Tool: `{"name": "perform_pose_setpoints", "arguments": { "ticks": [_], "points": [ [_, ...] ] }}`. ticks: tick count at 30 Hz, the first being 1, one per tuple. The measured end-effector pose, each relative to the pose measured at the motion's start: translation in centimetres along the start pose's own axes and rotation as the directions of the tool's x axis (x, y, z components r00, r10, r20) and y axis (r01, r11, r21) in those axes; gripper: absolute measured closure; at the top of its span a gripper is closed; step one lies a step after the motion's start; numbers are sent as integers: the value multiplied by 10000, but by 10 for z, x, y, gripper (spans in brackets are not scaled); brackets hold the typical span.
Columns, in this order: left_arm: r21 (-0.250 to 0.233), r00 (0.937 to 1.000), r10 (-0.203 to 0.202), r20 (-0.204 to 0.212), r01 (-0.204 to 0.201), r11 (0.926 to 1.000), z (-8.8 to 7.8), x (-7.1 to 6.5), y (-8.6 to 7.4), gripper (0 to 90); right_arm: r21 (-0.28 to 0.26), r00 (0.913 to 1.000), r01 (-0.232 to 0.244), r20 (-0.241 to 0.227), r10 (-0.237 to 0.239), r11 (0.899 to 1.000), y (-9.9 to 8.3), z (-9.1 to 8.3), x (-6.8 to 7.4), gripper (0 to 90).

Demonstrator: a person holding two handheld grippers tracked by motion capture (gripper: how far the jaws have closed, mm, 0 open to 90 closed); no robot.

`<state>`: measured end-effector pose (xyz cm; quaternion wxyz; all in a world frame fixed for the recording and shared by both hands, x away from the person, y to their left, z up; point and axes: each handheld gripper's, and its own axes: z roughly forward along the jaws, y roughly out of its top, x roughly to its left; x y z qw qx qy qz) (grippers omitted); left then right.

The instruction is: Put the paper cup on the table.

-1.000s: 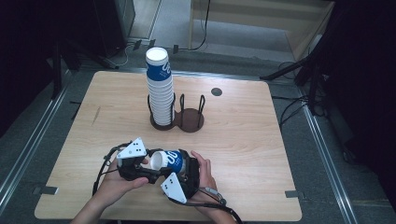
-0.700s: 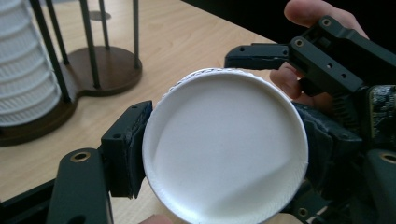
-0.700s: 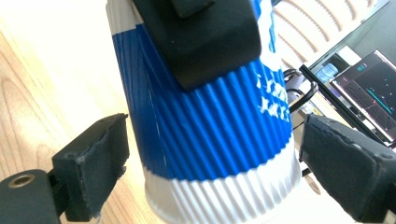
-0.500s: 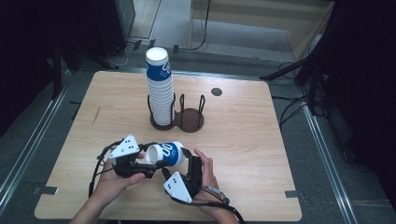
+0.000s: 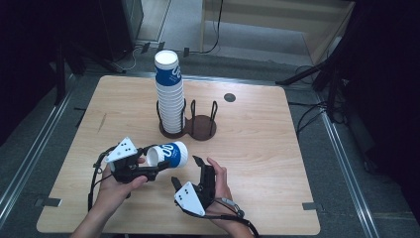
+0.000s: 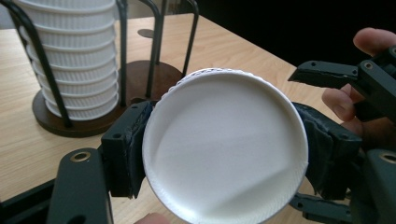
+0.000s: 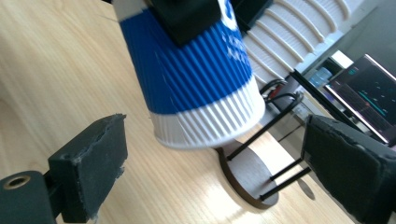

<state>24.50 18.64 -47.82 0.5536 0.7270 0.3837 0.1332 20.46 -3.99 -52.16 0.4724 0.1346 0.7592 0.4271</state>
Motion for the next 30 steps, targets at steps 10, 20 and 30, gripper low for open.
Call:
{"name": "perform_pose_setpoints", "arguments": {
  "ticks": [10,20,30],
  "points": [
    [-760,9998,-193,26,194,9969,-5,5,1,278,123,9938,-1112,79,1111,9937,-3,2,-9,62],
    [-1452,10000,-63,0,63,9894,-7,7,1,279,133,9709,-2388,-147,2389,9710,-2,3,-10,41],
    [-2163,9999,104,-121,-128,9763,-8,8,-1,279,292,9376,-3466,-196,3473,9375,-2,6,-15,35]
  ]
}}
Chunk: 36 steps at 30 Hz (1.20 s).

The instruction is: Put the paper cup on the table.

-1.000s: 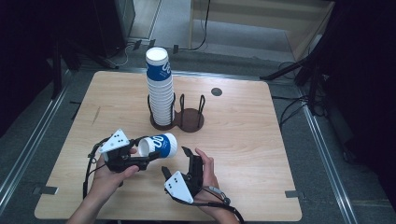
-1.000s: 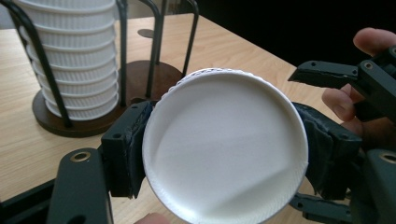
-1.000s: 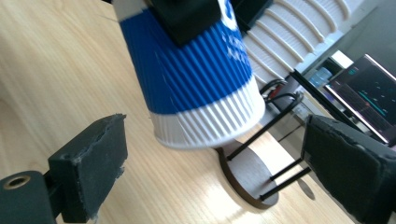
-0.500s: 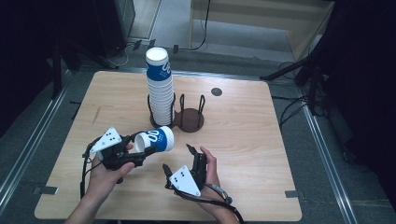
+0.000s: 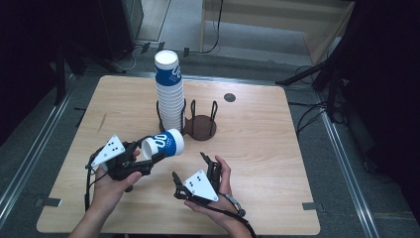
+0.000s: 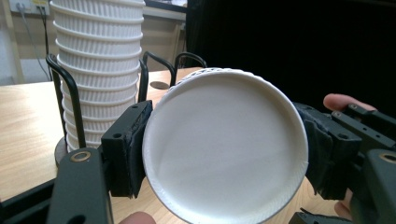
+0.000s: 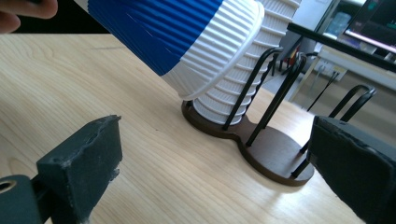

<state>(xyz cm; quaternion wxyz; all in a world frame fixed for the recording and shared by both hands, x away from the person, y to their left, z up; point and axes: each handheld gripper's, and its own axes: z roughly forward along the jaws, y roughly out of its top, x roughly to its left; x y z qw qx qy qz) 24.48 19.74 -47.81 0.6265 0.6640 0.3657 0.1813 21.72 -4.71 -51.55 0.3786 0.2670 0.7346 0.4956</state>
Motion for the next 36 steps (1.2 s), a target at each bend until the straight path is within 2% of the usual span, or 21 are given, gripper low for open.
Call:
{"name": "perform_pose_setpoints", "arguments": {
  "ticks": [4,9,10,11,12,14,18,20,21,22,23,24,25,26,27,28,29,30,31,34,36],
  "points": [
    [-288,9999,-102,10,103,9995,0,1,-1,278,-41,9995,-308,67,308,9995,2,0,-1,35],
    [-415,10000,-24,6,25,9991,1,0,-3,279,-145,9969,-759,203,762,9970,9,-1,-5,36],
    [-533,10000,-93,27,94,9985,1,0,-4,279,-250,9938,-1046,356,1055,9942,13,0,-8,40],
    [-533,10000,-93,27,94,9985,1,0,-4,278,-250,9938,-1046,356,1055,9942,13,0,-8,40],
    [-624,9999,-95,33,97,9980,1,0,-4,278,-438,9882,-1404,556,1427,9891,17,-1,-10,50],
    [-674,9999,-125,42,128,9976,1,1,-4,279,-518,9825,-1719,644,1751,9838,19,-1,-10,56],
    [-838,9999,-124,25,126,9964,-1,1,-3,279,-476,9776,-1920,783,1953,9802,23,-1,-5,56],
    [-895,10000,-77,-3,77,9960,-1,2,-3,279,-532,9703,-2235,823,2274,9732,26,-2,-3,56],
    [-895,10000,-77,-3,77,9960,-1,2,-3,278,-532,9703,-2235,823,2274,9732,26,-2,-3,56],
    [-947,10000,-81,6,81,9955,-1,2,-2,278,-591,9621,-2546,850,2590,9652,29,-3,-2,56],
    [-947,10000,-81,6,81,9955,-1,2,-2,278,-591,9621,-2546,850,2590,9652,29,-3,-2,56],
    [-914,9999,-107,38,110,9958,-1,3,-3,279,-669,9501,-2946,860,2997,9533,30,-3,-1,56],
    [-914,9999,-107,38,110,9958,-1,3,-3,279,-669,9501,-2946,860,2997,9533,30,-3,-1,56],
    [-946,9999,-103,19,104,9955,-1,3,-3,278,-729,9312,-3487,866,3542,9344,30,-2,-1,59],
    [-946,9999,-103,19,104,9955,-1,3,-3,279,-729,9312,-3487,866,3542,9344,30,-2,-1,59],
    [-980,9999,-121,43,124,9951,-1,4,-3,279,-806,9047,-4125,803,4184,9074,30,-2,-2,73],
    [-980,9999,-121,43,124,9951,-1,4,-3,278,-806,9047,-4125,803,4184,9074,30,-2,-2,73],
    [-1021,9999,-119,57,124,9947,0,3,-4,278,-819,8791,-4668,657,4721,8806,30,-2,-2,89],
    [-1021,9999,-119,57,124,9947,0,3,-4,278,-819,8791,-4668,657,4721,8806,30,-2,-2,89],
    [-1077,9999,-106,105,117,9941,1,3,-5,278,-792,8532,-5151,479,5194,8535,31,0,2,98],
    [-1071,9999,-81,130,94,9942,1,3,-5,278,-828,8328,-5471,459,5516,8330,33,1,3,100]
  ]
}}
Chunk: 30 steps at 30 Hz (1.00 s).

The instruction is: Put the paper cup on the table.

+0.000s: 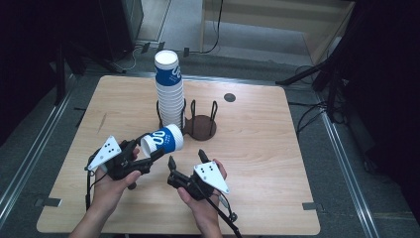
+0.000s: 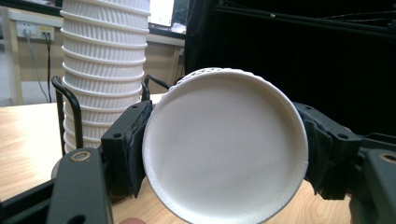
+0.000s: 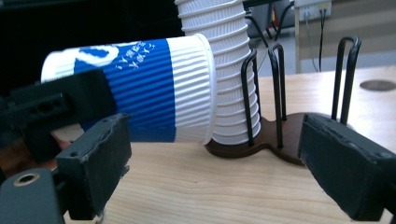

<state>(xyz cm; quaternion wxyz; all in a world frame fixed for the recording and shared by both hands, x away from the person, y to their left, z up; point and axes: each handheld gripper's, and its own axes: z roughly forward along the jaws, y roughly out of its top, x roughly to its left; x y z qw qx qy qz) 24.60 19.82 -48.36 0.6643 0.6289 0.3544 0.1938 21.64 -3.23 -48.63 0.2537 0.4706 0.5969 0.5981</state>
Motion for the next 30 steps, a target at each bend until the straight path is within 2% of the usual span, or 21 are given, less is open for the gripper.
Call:
{"name": "perform_pose_setpoints", "arguments": {
  "ticks": [1,4,5,6,7,9,11,12,13,16,17,18,19,20,22,23,26,27,28,29,30],
  "points": [
    [-34,10000,-14,21,14,10000,0,0,0,278,0,10000,0,0,0,10000,0,0,0,100],
    [-191,9999,-103,121,105,9998,1,-1,-2,278,111,9950,-985,194,983,9951,3,1,0,68],
    [-191,9999,-103,121,105,9998,1,-1,-2,278,111,9950,-985,194,983,9951,3,1,0,68],
    [-236,10000,-2,80,3,9997,2,-1,-3,278,122,9878,-1547,220,1544,9879,4,2,-1,58],
    [-236,10000,-2,80,3,9997,2,-1,-3,278,122,9878,-1547,220,1544,9879,4,2,-1,58],
    [-409,10000,47,26,-46,9992,3,-2,-5,278,46,9701,-2425,83,2424,9701,5,2,-2,41],
    [-406,10000,46,25,-45,9992,3,-2,-5,278,6,9572,-2893,29,2893,9572,6,3,-1,31],
    [-407,10000,54,20,-53,9992,3,-3,-5,278,6,9572,-2893,29,2893,9572,6,3,-1,31],
    [-431,10000,66,11,-65,9991,4,-3,-6,278,4,9506,-3103,17,3103,9506,6,3,-1,31],
    [-471,9999,108,-3,-108,9988,4,-3,-6,278,111,9158,-4017,-25,4017,9157,7,5,-1,31],
    [-471,9999,108,-3,-108,9988,4,-3,-6,278,111,9158,-4017,-25,4017,9157,7,5,-1,31],
    [-486,9999,118,-9,-118,9988,4,-4,-6,278,125,8908,-4543,-50,4544,8908,7,7,0,31],
    [-486,9999,118,-9,-118,9988,4,-4,-6,278,125,8908,-4543,-50,4544,8908,7,7,0,31],
    [-512,9999,123,-9,-123,9986,4,-4,-7,279,141,8644,-5025,-139,5027,8644,8,8,0,36],
    [-519,9999,158,-7,-158,9985,5,-5,-7,278,262,8249,-5645,-192,5650,8250,8,10,1,40],
    [-507,9998,198,-8,-198,9985,5,-5,-7,279,293,8113,-5831,-300,5838,8119,8,11,1,40],
    [-514,9997,246,-6,-246,9984,5,-5,-7,278,465,7565,-6517,-317,6532,7571,7,14,3,41],
    [-514,9997,246,-6,-246,9984,5,-5,-7,279,465,7565,-6517,-317,6532,7571,7,14,3,41],
    [-511,9997,264,-4,-264,9983,5,-6,-7,278,539,7276,-6837,-262,6855,7278,7,17,2,42],
    [-511,9997,264,-4,-264,9983,5,-6,-7,278,539,7276,-6837,-262,6855,7278,7,17,2,42],
    [-534,9996,291,0,-290,9982,5,-6,-7,279,663,6935,-7167,-374,7195,6942,7,19,2,42]
  ]
}}
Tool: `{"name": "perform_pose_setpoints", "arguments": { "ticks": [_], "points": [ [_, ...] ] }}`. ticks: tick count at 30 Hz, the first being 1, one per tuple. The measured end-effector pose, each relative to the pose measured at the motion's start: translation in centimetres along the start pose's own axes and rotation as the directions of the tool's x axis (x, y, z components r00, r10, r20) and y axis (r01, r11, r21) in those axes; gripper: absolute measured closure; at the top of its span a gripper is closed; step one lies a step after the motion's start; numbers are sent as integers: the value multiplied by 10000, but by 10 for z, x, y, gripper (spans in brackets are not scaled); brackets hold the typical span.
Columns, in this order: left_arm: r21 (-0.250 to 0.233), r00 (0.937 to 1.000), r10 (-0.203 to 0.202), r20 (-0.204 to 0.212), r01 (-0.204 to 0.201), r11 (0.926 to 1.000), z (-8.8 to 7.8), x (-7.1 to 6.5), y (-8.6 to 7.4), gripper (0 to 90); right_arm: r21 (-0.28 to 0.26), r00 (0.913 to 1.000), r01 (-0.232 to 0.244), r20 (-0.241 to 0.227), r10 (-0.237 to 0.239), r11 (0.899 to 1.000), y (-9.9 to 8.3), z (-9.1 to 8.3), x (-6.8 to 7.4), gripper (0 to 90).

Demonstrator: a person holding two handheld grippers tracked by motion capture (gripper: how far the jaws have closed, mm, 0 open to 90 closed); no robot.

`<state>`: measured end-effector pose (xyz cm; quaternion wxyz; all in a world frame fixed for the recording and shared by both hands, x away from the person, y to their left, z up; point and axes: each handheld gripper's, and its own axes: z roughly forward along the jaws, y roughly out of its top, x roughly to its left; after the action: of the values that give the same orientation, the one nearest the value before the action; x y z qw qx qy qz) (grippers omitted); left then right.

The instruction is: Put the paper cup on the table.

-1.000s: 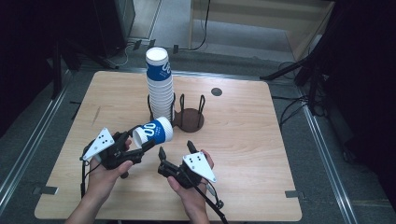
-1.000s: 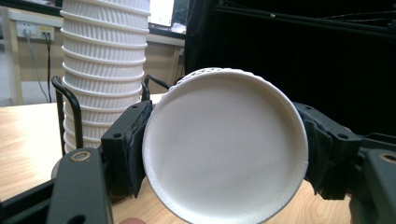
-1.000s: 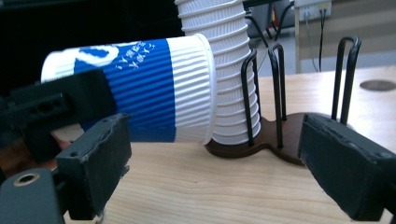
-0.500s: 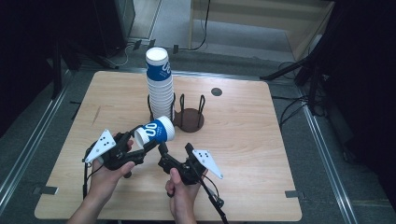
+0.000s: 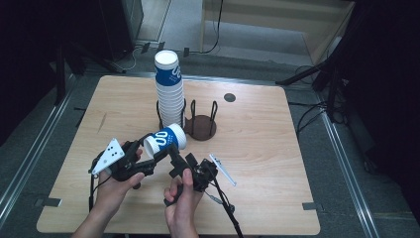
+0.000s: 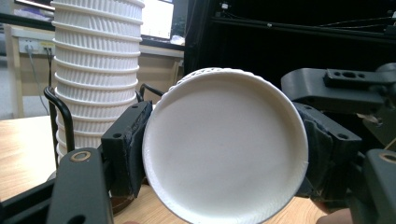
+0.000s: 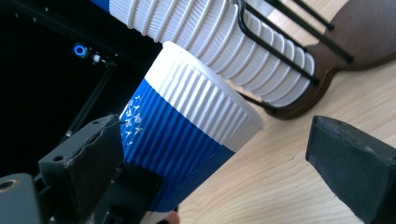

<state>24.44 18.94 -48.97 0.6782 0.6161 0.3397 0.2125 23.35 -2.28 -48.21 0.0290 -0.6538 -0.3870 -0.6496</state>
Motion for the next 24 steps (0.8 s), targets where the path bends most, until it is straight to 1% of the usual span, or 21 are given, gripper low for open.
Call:
{"name": "perform_pose_setpoints", "arguments": {
  "ticks": [1,3,4,6,7,8,12,13,14,16,17,18,19,22,23,24],
  "points": [
    [-11,10000,-4,-3,4,10000,0,0,0,278,13,9999,-105,1,105,9999,0,1,0,43],
    [-8,10000,12,8,-12,10000,0,-1,0,278,-2,9989,-473,-71,473,9989,1,2,-1,44],
    [-20,10000,12,18,-12,10000,1,-1,0,279,24,9975,-708,-33,708,9975,2,2,-1,44],
    [5,10000,40,43,-40,10000,1,-2,-1,279,98,9928,-1195,-108,1196,9928,3,2,-2,43],
    [5,10000,40,43,-40,10000,1,-2,-1,279,98,9928,-1195,-108,1196,9928,3,2,-2,43],
    [15,9999,58,84,-58,10000,2,-4,-2,278,133,9879,-1537,-175,1540,9880,4,4,-3,44],
    [73,9997,145,180,-146,9999,4,-7,-3,279,142,9796,-1990,-238,1993,9799,6,7,-3,43],
    [73,9997,145,180,-146,9999,4,-7,-3,279,142,9796,-1990,-238,1993,9799,6,7,-3,43],
    [91,9996,165,221,-167,9998,5,-9,-4,279,160,9718,-2334,-308,2338,9723,7,8,-5,44],
    [109,9994,213,259,-216,9997,6,-10,-5,278,148,9631,-2651,-434,2655,9641,9,10,-5,44],
    [109,9994,213,259,-216,9997,6,-10,-5,279,148,9631,-2651,-434,2655,9641,9,10,-5,44],
    [98,9995,186,269,-189,9998,6,-11,-5,279,146,9559,-2889,-509,2892,9573,10,12,-6,44],
    [98,9995,186,269,-189,9998,6,-11,-5,279,146,9559,-2889,-509,2892,9573,10,12,-6,44],
    [133,9991,267,334,-272,9995,7,-13,-6,279,211,9415,-3334,-445,3340,9426,12,15,-9,44],
    [133,9991,267,334,-272,9995,7,-13,-6,279,211,9415,-3334,-445,3340,9426,12,15,-9,44],
    [116,9989,288,383,-293,9995,8,-14,-6,279,230,9369,-3460,-448,3467,9380,13,17,-11,44]
  ]
}}
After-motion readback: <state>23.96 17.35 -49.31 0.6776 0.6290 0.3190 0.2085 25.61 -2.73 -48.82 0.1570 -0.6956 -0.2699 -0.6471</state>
